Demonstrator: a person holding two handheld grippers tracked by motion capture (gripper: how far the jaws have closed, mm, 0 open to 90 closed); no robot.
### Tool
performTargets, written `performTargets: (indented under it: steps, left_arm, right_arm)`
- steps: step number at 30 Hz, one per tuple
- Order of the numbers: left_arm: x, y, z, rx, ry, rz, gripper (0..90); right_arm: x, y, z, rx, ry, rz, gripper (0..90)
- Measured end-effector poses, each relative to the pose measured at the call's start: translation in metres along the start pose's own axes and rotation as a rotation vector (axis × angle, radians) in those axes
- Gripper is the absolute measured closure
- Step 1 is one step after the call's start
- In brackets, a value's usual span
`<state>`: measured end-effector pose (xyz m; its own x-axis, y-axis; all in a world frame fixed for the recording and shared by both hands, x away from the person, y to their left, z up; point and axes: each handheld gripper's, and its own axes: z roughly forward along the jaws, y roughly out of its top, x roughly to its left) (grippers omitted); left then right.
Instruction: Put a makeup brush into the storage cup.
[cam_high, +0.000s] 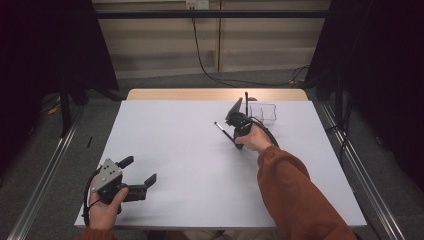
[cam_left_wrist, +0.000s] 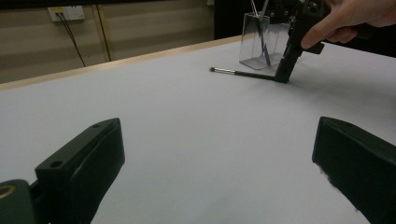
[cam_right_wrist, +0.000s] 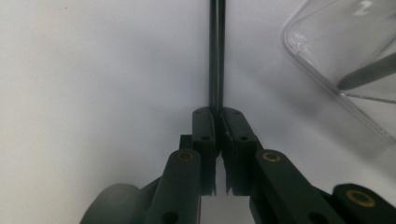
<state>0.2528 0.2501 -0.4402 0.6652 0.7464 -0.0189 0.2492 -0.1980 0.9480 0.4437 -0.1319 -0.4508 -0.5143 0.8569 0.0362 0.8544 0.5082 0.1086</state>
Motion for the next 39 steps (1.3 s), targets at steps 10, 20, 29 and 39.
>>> performTargets:
  steps: [10,20,29,39]
  left_arm:
    - [0.001,0.000,0.000,0.000,0.003,-0.004,2.4]
    - [0.001,-0.001,0.000,0.003,0.003,-0.002,2.4]
    - [0.001,-0.001,0.000,0.004,0.003,-0.002,2.4]
    - [0.001,-0.001,0.000,0.005,0.004,0.000,2.4]
  right_arm:
    - [0.002,0.000,0.000,-0.004,-0.011,-0.004,84.2]
    - [-0.002,-0.004,-0.001,-0.021,0.016,-0.016,84.6]
    - [-0.005,-0.010,-0.007,-0.066,0.036,-0.018,84.6]
    - [-0.006,-0.021,-0.015,-0.131,0.081,-0.013,84.6]
